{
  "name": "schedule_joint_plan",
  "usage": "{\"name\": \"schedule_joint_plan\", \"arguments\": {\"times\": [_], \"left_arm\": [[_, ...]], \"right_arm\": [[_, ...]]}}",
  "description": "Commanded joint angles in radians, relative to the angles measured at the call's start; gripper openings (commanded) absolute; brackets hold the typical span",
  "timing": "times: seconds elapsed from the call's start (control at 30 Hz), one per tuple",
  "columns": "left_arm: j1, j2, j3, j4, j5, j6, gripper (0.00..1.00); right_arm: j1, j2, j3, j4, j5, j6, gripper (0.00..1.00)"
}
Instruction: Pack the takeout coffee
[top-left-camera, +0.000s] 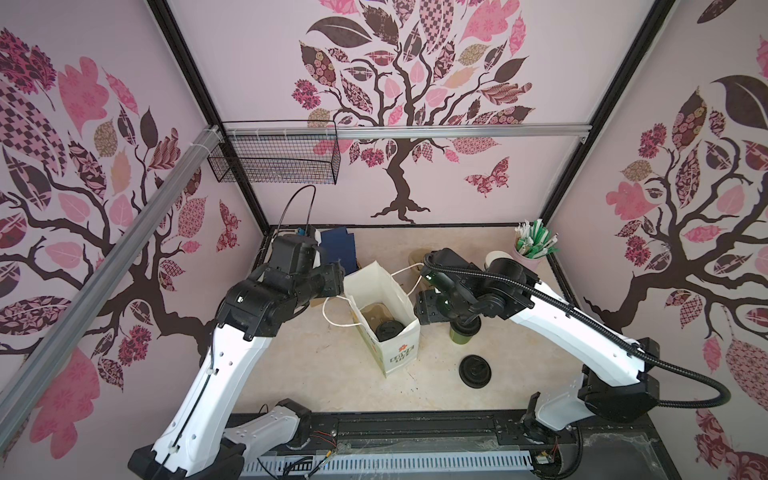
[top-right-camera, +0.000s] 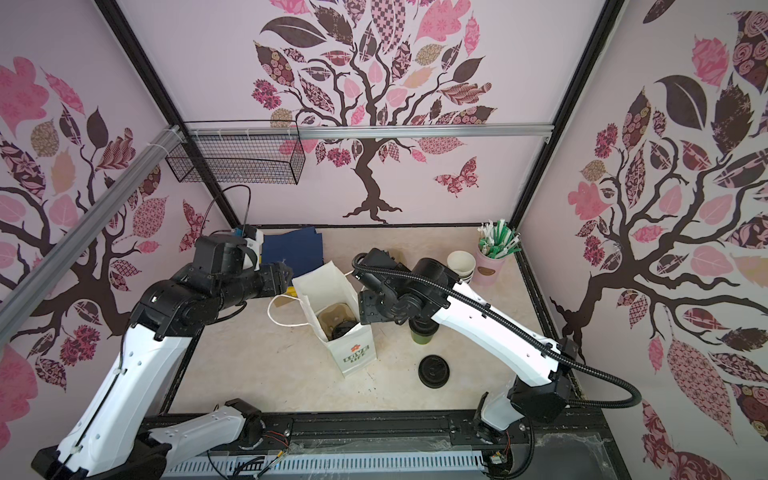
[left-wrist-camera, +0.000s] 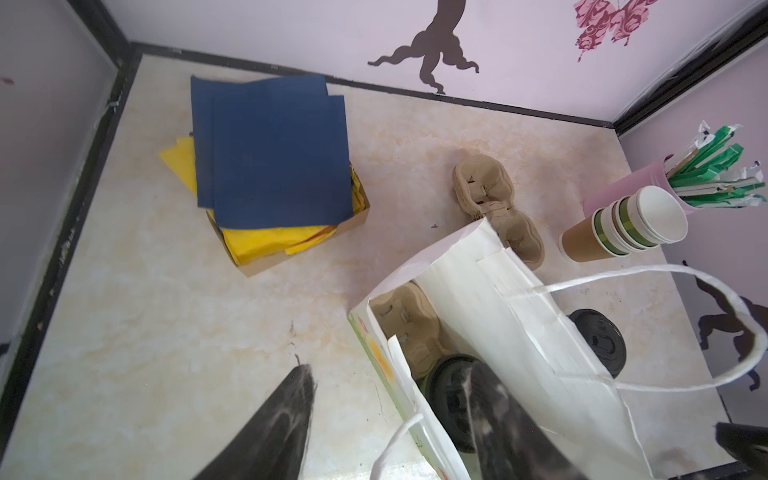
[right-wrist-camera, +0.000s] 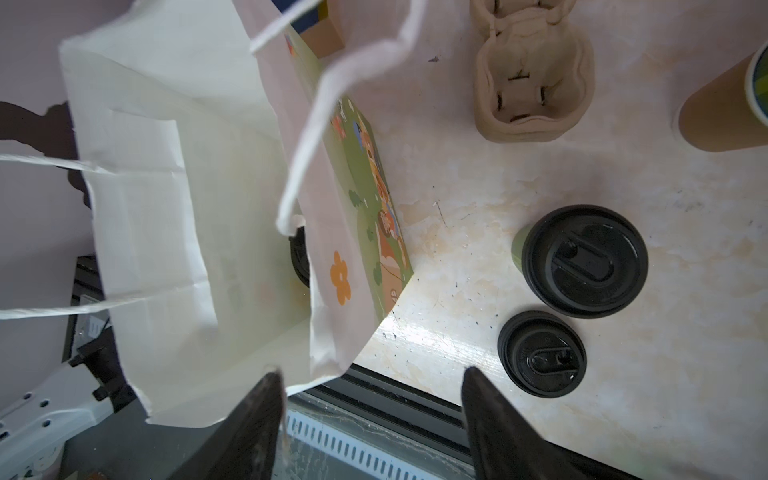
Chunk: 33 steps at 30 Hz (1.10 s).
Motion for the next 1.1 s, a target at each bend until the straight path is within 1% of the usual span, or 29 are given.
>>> {"name": "schedule_joint_plan", "arguments": {"times": [0.0,0.1,0.2,0.27,0.5,0.57,0.6,0.67,0.73,0.83,1.07], "left_arm": [[0.005,0.079,0.098,0.000,0.031,0.226,0.64],[0.005,0.167,0.159,-0.016,0.099,0.342,0.65],[0.004,0.256,0.214,-0.053,0.133,0.450,0.65],[0.004,0.307,0.248,-0.070,0.138,0.501,0.66],[0.004,0.408,0.267,-0.093,0.167,0.612,0.66],[0.004,0.431,0.268,-0.099,0.165,0.631,0.64],[0.004,0.441,0.268,-0.094,0.152,0.635,0.62],[0.004,0.466,0.284,-0.094,0.121,0.633,0.52],[0.004,0.482,0.296,-0.089,0.115,0.626,0.42],[0.005,0.492,0.299,-0.086,0.113,0.607,0.31],[0.008,0.502,0.270,-0.101,0.108,0.583,0.12]], "right_arm": [[-0.008,-0.050,-0.028,-0.033,0.000,0.091,0.71],[-0.011,-0.056,-0.033,-0.041,0.007,0.073,0.71],[-0.012,-0.065,-0.038,-0.044,0.010,0.068,0.72],[-0.016,-0.071,-0.044,-0.047,0.013,0.064,0.72],[-0.039,-0.076,-0.040,-0.068,0.022,0.052,0.72],[-0.045,-0.076,-0.039,-0.073,0.025,0.050,0.72],[-0.048,-0.077,-0.040,-0.073,0.025,0.048,0.72],[-0.052,-0.078,-0.039,-0.075,0.025,0.047,0.72],[-0.053,-0.080,-0.042,-0.076,0.027,0.047,0.72],[-0.057,-0.082,-0.046,-0.075,0.029,0.046,0.72],[-0.061,-0.105,-0.072,-0.051,0.027,0.045,0.72]]}}
